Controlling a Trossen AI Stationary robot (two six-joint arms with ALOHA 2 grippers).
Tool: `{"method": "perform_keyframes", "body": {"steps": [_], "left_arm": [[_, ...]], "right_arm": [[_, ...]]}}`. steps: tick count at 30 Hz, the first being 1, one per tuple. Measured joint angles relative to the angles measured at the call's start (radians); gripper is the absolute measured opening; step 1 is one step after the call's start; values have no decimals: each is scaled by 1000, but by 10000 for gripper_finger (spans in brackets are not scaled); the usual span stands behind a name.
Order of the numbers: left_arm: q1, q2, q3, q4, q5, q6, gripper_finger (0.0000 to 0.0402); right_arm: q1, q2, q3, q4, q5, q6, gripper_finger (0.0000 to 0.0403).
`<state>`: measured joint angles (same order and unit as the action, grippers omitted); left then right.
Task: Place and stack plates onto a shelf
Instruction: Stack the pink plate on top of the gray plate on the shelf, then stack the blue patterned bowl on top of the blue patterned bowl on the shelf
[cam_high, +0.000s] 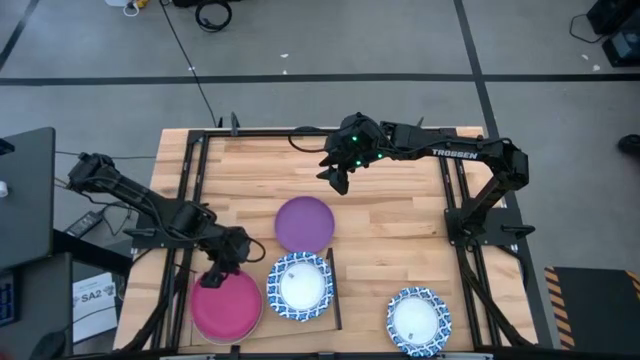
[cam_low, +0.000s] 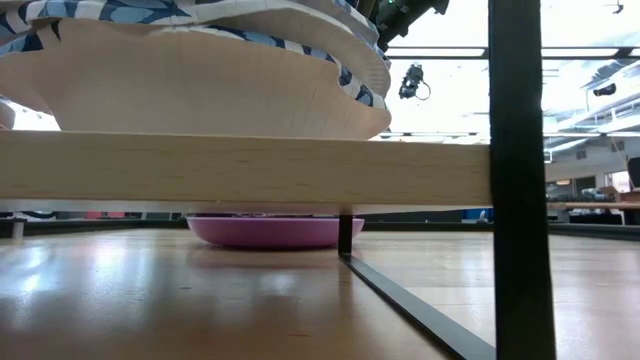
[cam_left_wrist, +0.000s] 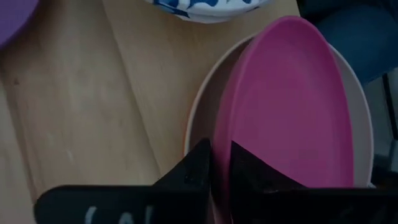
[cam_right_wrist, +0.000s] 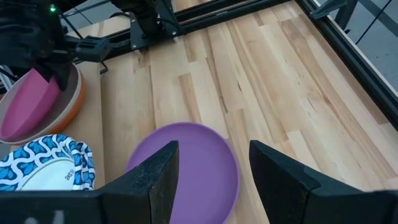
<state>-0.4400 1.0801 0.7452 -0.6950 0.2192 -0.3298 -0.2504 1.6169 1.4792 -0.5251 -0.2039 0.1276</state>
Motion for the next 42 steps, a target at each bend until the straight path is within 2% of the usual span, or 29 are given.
{"method": "perform_keyframes", "body": {"steps": [9,19,22,30,35,42], "left_arm": [[0,0,0,2,-62,0,56],[0,0,0,1,-140,-79,114],[0,0,0,1,-199,-79,126],[0,0,0,2,-273,-79,131],[0,0,0,5,-261,-79,131],[0,0,0,5,-96,-78,131]], "right_arm": [[0,0,0,0,0,0,201],[0,0,0,-1,0,0,201],[0,0,0,-1,0,0,201],[0,0,0,-1,0,0,201],[0,0,0,-1,0,0,201],[0,0,0,-2,0,0,201]]}}
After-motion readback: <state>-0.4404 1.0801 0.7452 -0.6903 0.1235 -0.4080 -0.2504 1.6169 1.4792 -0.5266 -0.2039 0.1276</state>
